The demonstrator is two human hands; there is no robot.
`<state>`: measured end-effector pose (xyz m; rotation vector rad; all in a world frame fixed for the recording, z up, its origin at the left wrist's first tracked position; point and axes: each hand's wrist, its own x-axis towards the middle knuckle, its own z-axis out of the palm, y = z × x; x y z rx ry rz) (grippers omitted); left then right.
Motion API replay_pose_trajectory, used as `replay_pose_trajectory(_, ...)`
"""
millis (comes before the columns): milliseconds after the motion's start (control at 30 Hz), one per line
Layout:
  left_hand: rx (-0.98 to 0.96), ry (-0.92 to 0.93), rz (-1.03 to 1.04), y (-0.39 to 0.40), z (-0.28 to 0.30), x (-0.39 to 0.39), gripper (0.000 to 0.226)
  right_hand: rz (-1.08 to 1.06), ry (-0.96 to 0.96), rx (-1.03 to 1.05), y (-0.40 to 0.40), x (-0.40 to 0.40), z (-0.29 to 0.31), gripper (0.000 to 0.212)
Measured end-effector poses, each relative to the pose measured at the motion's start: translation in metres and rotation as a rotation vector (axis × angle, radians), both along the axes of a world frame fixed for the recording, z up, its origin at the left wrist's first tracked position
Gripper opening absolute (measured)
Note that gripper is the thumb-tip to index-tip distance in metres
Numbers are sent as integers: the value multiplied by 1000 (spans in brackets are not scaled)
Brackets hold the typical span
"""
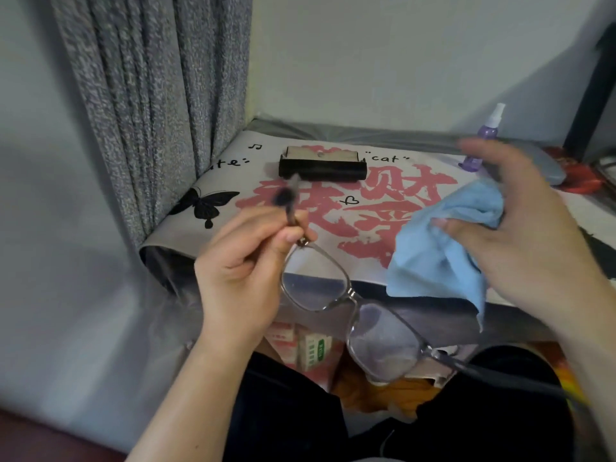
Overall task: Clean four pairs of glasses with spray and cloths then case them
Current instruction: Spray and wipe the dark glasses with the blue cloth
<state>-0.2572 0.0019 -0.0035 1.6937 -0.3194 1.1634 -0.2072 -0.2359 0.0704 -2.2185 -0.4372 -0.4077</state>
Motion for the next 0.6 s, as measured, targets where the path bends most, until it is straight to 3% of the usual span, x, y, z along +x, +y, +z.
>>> replay_pose_trajectory(67, 30, -23, 2, -3, 2, -2, 7, 128, -2, -109, 1, 0, 7, 91)
replay_pose_trajectory(233, 157, -130, 60, -6, -2, -2, 12, 229, -17, -168, -3, 5, 13, 91)
replay_pose_trajectory(300, 170, -175, 115, -9, -4, -1, 14, 178, -12, -112, -3, 8, 10, 75)
replay_pose_trajectory(400, 131, -216, 161, -15, -8, -1, 19, 81, -3, -75, -1, 10, 9, 22)
replay_pose_trajectory(433, 99, -220, 158, -17, -8, -1, 17, 51, -9, -71, 0, 11, 8, 15)
replay_pose_trajectory(600, 38, -244, 170, -19, -8, -2, 9, -22, -46, -104, 2, 15, 9, 21)
